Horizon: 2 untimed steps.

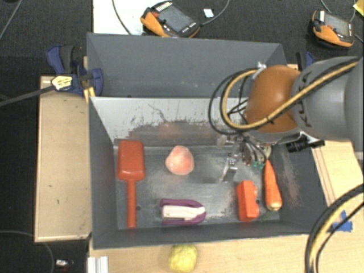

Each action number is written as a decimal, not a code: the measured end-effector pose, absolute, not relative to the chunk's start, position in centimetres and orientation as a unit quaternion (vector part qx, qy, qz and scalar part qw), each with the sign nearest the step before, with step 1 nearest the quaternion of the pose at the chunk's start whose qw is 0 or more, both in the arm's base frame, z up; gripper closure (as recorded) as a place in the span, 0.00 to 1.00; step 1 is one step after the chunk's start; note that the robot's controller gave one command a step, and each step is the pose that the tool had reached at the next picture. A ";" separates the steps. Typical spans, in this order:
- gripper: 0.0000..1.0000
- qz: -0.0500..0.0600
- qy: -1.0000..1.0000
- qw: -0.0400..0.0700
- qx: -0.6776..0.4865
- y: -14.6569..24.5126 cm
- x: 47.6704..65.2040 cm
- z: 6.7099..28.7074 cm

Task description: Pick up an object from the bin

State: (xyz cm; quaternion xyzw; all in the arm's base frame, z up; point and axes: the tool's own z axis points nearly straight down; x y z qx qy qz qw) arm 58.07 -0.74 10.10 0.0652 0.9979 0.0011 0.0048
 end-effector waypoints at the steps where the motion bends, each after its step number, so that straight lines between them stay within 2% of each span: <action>1: 0.00 0.002 1.000 0.013 0.017 5.5 59.2 16.5; 2: 0.00 0.001 1.000 0.005 -0.007 18.9 57.6 10.4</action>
Offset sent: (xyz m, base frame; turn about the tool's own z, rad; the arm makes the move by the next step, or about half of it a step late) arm -0.0076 0.1978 -0.0010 -0.1454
